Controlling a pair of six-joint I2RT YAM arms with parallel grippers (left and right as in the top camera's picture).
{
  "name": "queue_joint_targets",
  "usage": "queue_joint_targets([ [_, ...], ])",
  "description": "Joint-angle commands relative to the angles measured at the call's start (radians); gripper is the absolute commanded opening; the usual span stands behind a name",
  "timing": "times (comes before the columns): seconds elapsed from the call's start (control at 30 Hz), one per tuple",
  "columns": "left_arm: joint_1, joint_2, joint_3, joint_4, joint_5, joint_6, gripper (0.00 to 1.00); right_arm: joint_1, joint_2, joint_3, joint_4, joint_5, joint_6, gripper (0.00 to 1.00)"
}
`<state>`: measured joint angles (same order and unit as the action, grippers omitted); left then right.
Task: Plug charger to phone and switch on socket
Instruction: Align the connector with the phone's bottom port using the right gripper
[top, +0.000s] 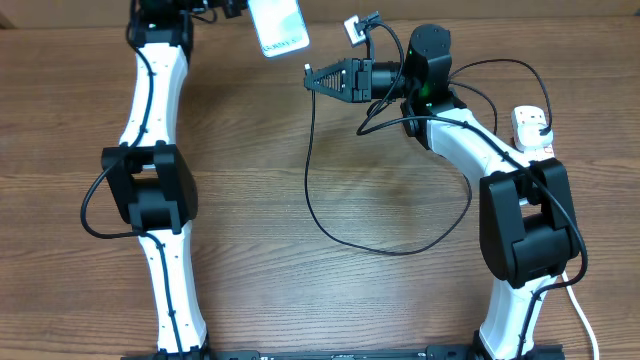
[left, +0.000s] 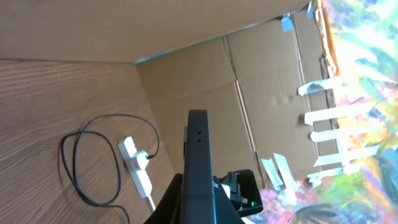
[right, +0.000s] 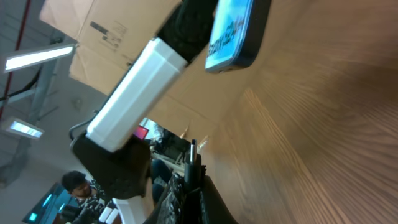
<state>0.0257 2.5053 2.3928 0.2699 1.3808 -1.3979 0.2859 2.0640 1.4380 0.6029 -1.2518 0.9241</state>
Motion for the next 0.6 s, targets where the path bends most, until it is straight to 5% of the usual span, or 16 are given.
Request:
queue_joint_targets([
  [0.0, 0.008, -0.007, 0.011, 0.100, 0.014, -0.184, 0.04, 0.016, 0.005, 0.016, 0.118, -0.025, 0.155, 0.04],
  [0.27, -0.036, -0.007, 0.011, 0.379, 0.004, -0.425, 0.04, 0.023, 0.005, 0.016, 0.351, -0.003, 0.413, 0.04],
  [0.57, -0.051, -0.007, 0.011, 0.524, 0.000, -0.570, 0.04, 0.023, 0.005, 0.016, 0.363, 0.004, 0.397, 0.04],
])
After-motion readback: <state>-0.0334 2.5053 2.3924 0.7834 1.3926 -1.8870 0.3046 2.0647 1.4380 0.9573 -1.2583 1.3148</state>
